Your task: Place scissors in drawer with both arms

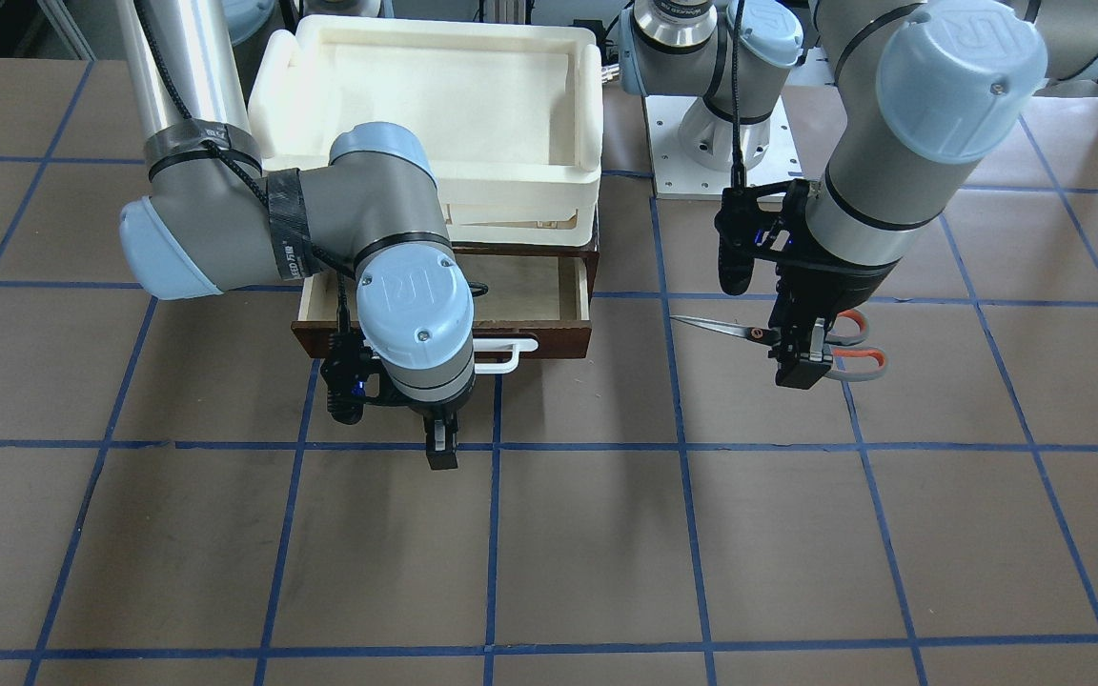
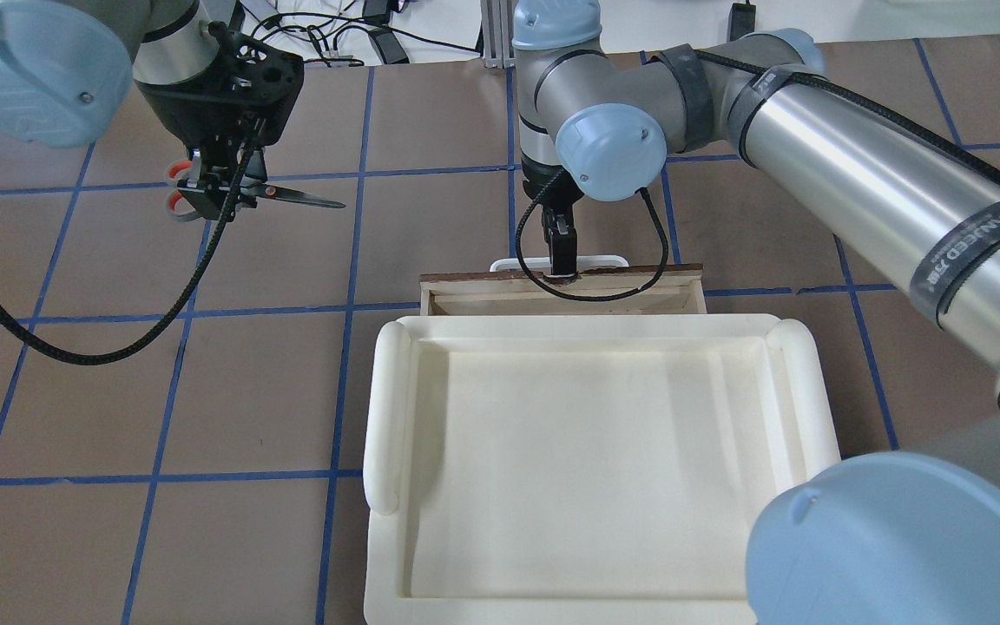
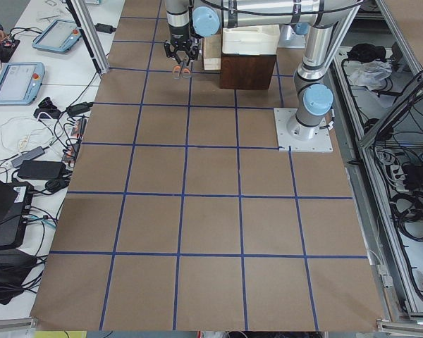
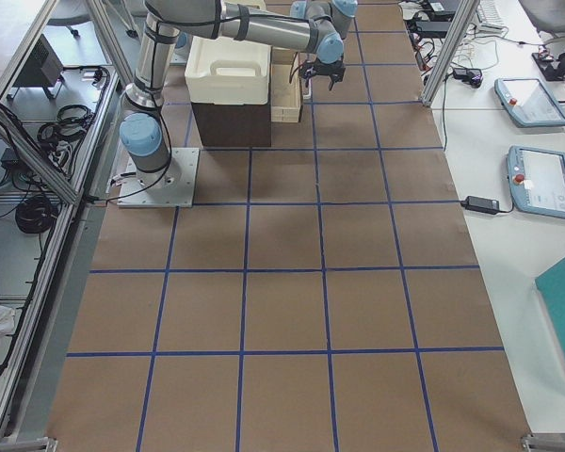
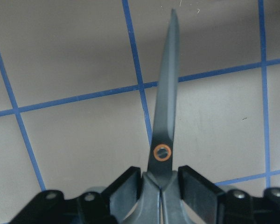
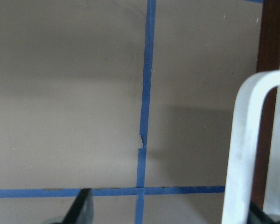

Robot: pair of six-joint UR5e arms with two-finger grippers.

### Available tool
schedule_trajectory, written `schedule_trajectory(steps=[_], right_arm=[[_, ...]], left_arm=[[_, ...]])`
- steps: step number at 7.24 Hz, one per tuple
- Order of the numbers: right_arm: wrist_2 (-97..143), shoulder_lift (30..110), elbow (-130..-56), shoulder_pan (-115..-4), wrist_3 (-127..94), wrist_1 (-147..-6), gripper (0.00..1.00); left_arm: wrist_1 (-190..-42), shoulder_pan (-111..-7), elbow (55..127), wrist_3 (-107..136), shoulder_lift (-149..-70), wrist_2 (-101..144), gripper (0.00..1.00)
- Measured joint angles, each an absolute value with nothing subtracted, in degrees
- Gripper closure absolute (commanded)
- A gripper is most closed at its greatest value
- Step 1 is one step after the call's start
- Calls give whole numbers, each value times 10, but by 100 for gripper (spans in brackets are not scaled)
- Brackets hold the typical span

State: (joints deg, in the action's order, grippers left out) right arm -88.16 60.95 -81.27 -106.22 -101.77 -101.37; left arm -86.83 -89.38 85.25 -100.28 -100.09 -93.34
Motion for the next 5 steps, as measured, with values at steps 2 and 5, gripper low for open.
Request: schedule_trajectory(steps=[2, 5], right_arm=[[-881, 608, -807, -1057, -1009, -1014, 0], [-882, 601, -800, -1052, -998, -1022, 0]], left_arm=[[-868, -894, 853, -1003, -1001, -933, 100], [-868, -894, 854, -1004, -1000, -931, 100]])
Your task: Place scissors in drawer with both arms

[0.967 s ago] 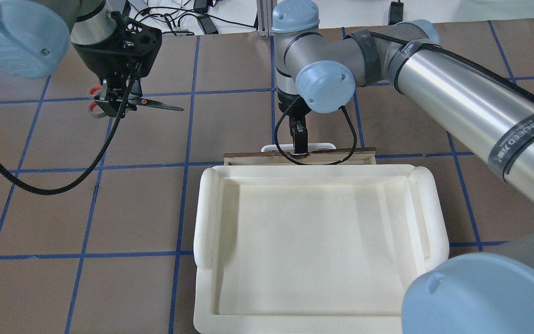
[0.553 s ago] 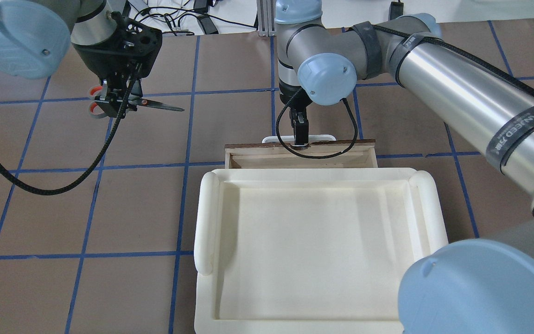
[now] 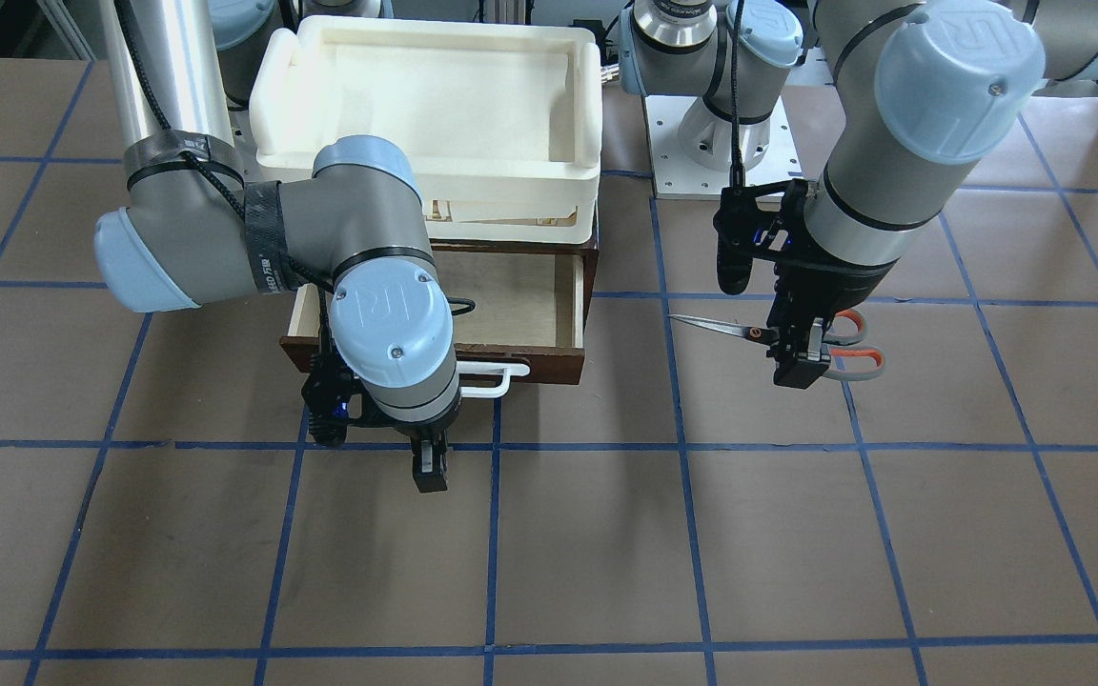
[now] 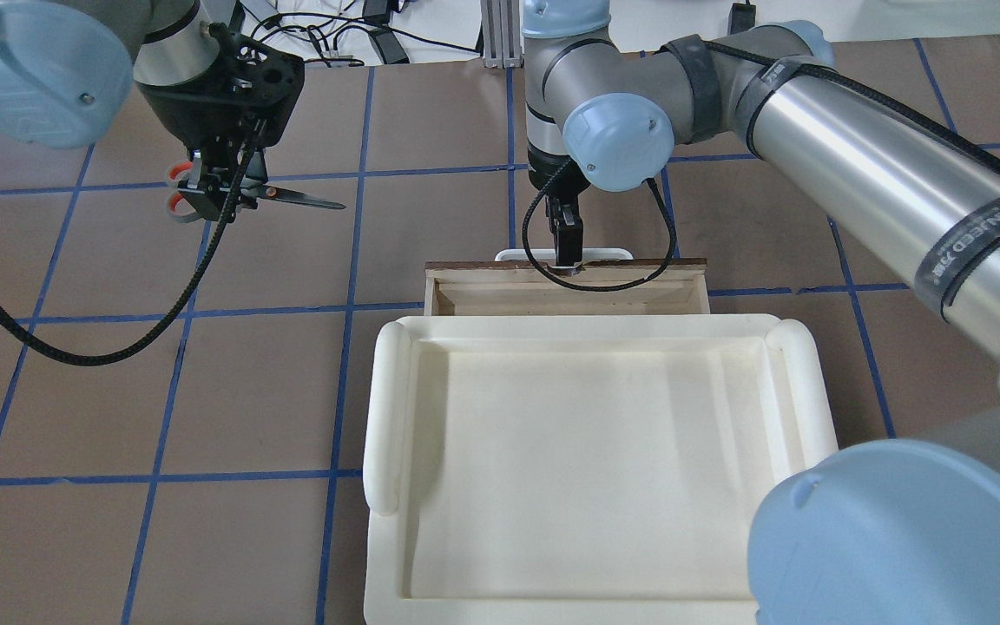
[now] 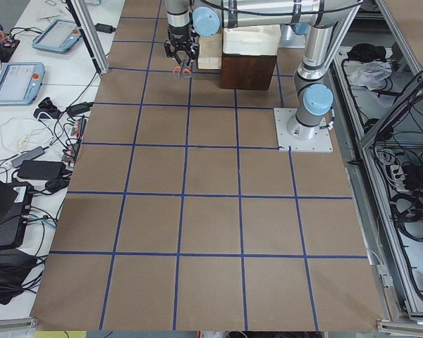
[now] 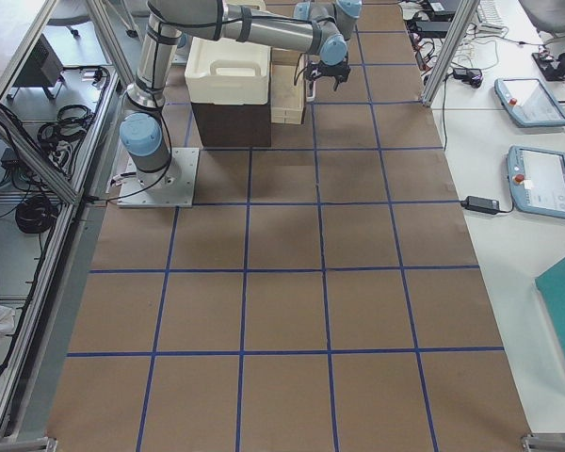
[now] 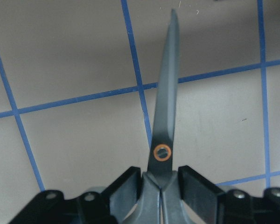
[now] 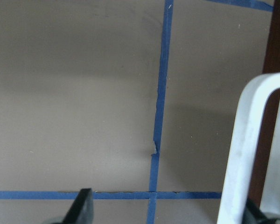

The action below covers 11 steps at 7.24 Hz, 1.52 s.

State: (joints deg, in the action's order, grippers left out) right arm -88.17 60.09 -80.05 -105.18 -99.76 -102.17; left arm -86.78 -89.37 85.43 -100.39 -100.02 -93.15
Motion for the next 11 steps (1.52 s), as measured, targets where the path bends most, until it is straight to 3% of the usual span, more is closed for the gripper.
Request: schedule_trajectory(steps=[11], right_arm=[[-885, 566, -759, -1035, -983, -1026, 0]], left_arm=[[-868, -893, 858, -1005, -999, -928, 100]])
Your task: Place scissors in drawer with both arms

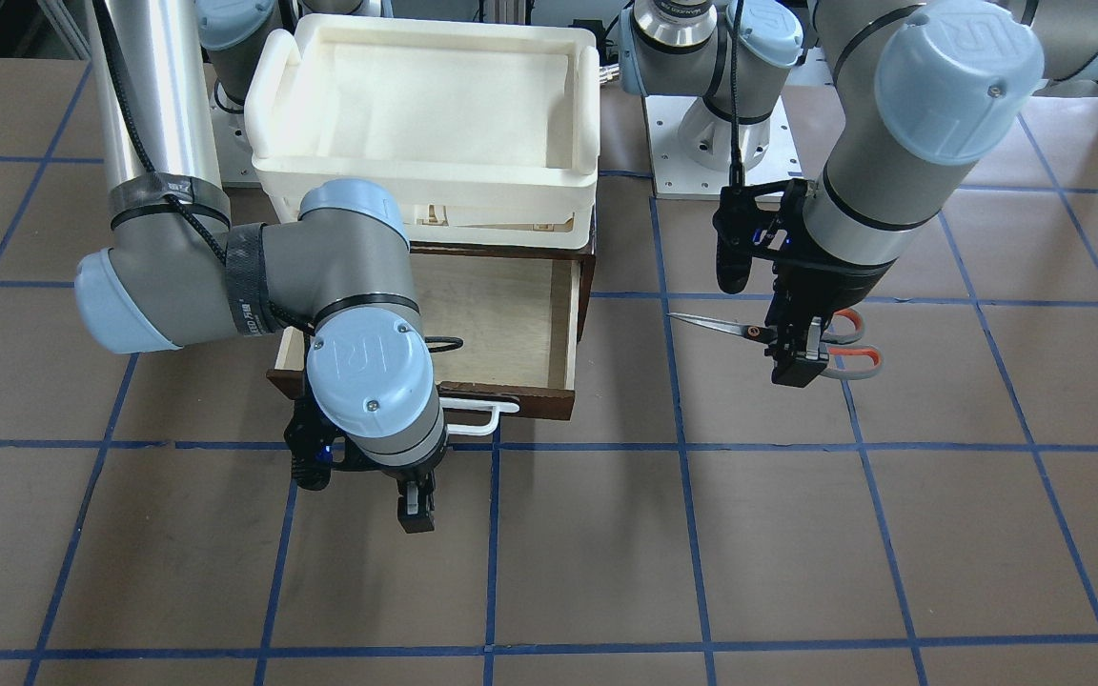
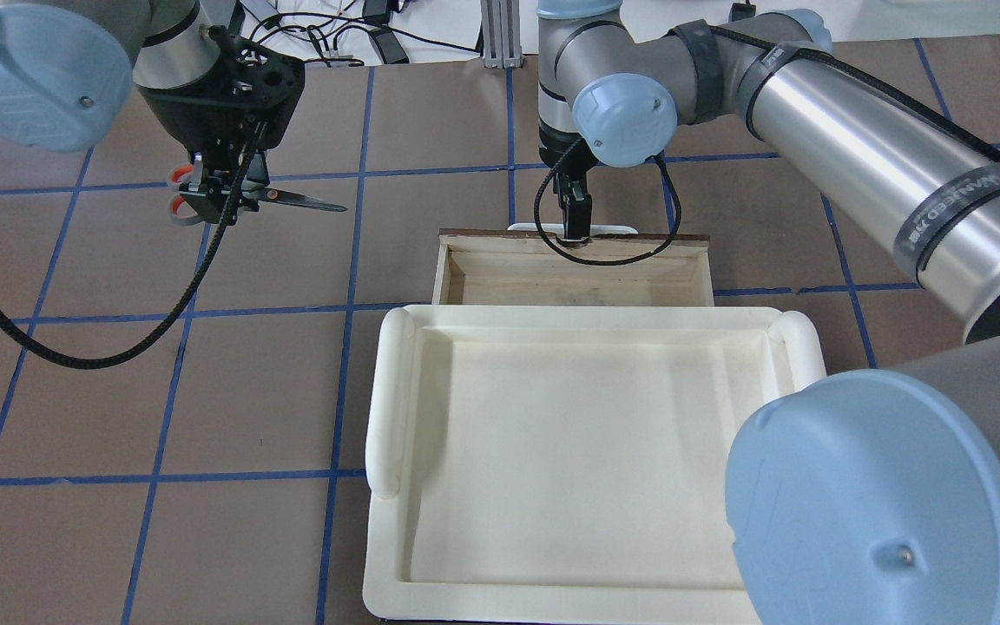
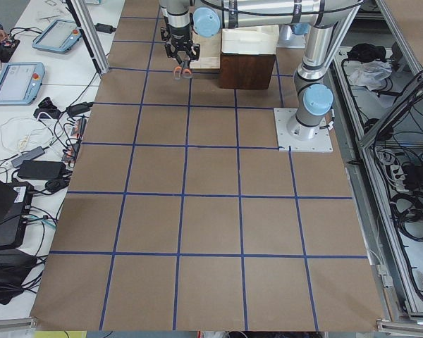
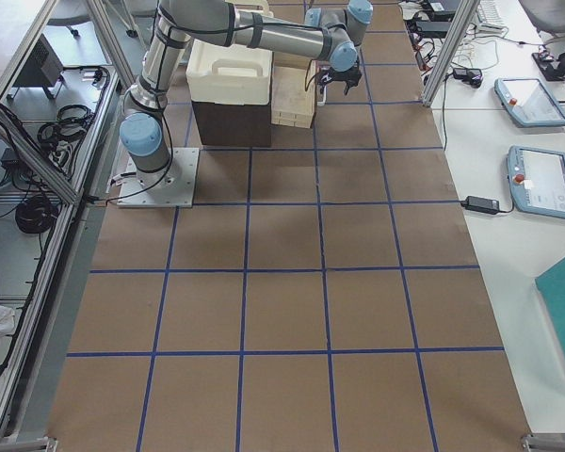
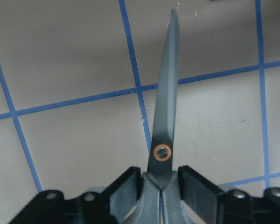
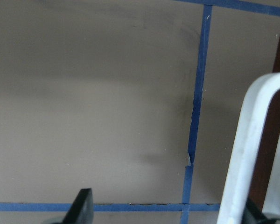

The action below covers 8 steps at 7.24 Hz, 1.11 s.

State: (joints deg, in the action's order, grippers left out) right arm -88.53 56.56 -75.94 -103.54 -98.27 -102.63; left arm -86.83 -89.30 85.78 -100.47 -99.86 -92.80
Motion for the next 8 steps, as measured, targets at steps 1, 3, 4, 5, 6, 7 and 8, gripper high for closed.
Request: schedule_trajectory(steps=[1, 3, 4, 5, 6, 7, 8], right_arm=[[-886, 566, -755, -1035, -983, -1026, 0], [-886, 581, -746, -1035, -983, -1022, 0], [-886, 594, -743, -1036, -982, -1019, 0], [-888, 612, -743, -1037, -968, -1017, 0], [-902, 635, -743, -1037, -919, -1017, 0], [-930, 657, -743, -1034, -837, -1017, 0], [-956, 681, -745, -1025, -739, -1017, 0]], left_arm=[[-868, -893, 858, -1005, -999, -928, 100], [-868, -893, 858, -1005, -998, -928, 100], [-868, -893, 858, -1005, -999, -928, 100], [-868, -893, 858, -1005, -999, -928, 100], [-868, -893, 858, -1005, -999, -928, 100], [-868, -893, 858, -1004, -998, -928, 100], [-869, -893, 858, -1003, -998, -928, 100]])
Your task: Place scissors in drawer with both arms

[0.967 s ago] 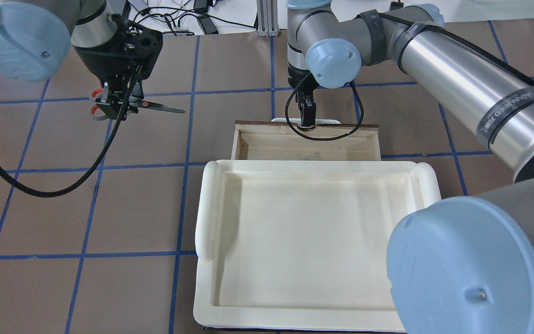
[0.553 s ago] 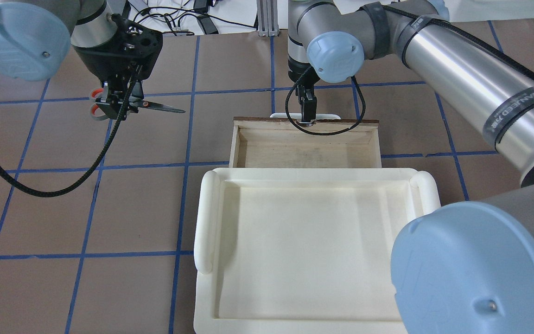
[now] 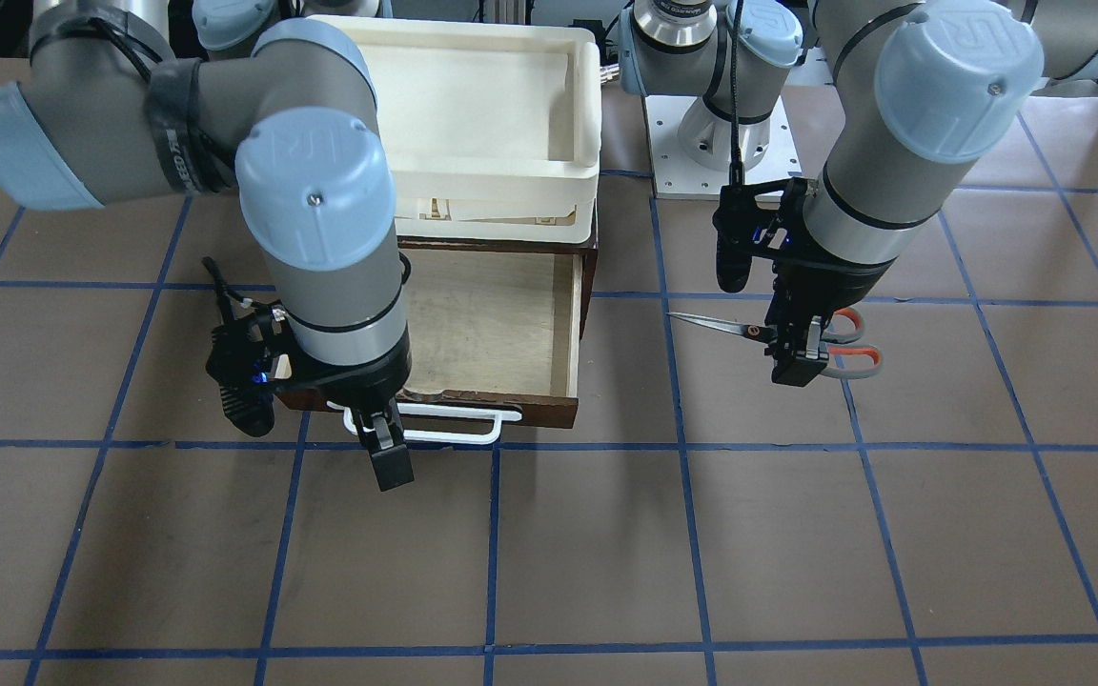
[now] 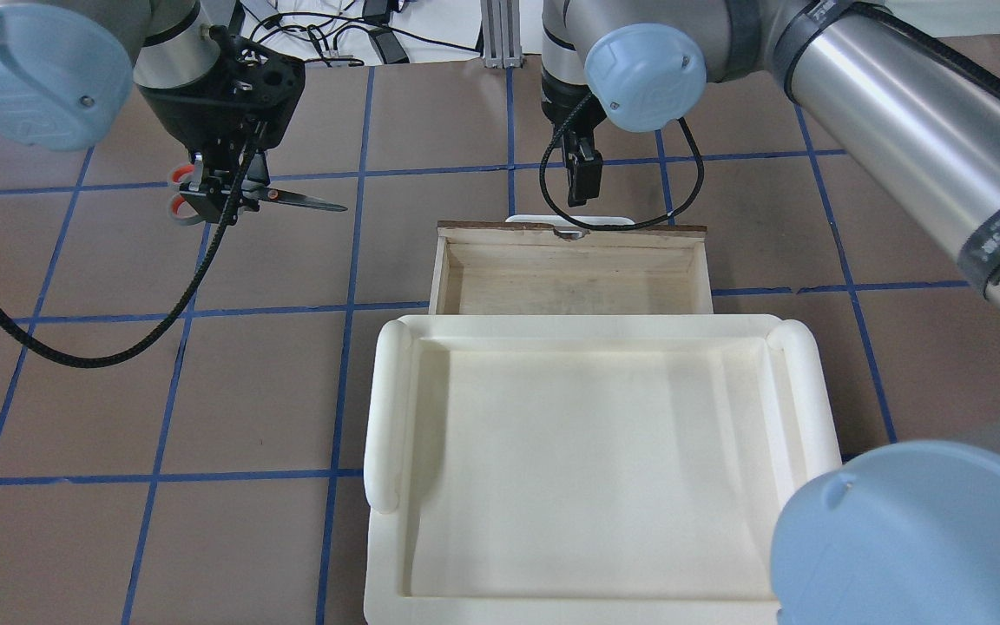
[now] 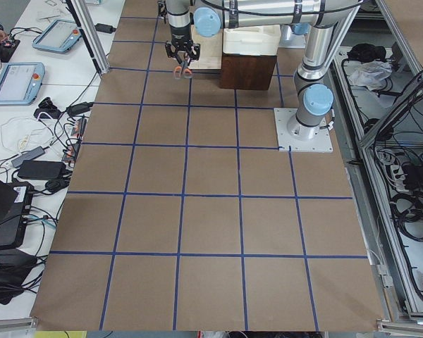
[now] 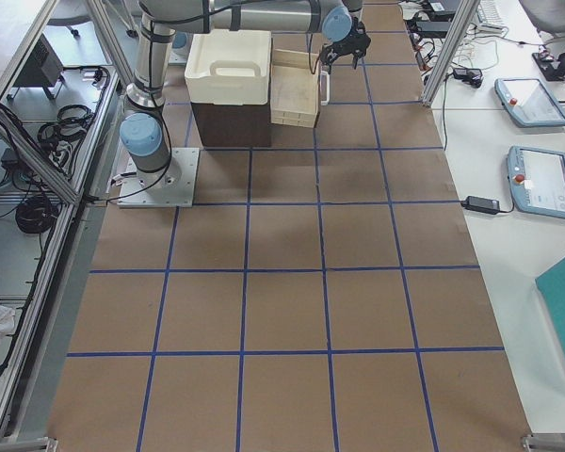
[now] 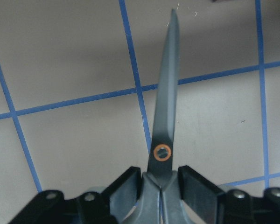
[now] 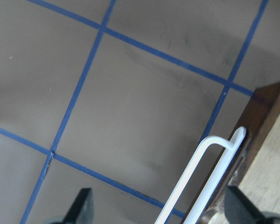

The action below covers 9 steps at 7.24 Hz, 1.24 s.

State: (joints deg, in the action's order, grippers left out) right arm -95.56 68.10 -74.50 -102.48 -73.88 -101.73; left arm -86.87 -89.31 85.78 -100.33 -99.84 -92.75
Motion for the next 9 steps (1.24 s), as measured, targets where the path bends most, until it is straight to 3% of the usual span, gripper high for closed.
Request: schedule_trajectory(steps=[4, 9], right_arm=[[-963, 763, -767, -968, -377, -1016, 0], [-958, 802, -778, -924, -160, -965, 0]], left_arm=[[-878, -966, 847, -918, -1006, -903, 100], [-813, -1110, 846, -763, -1068, -867, 100]])
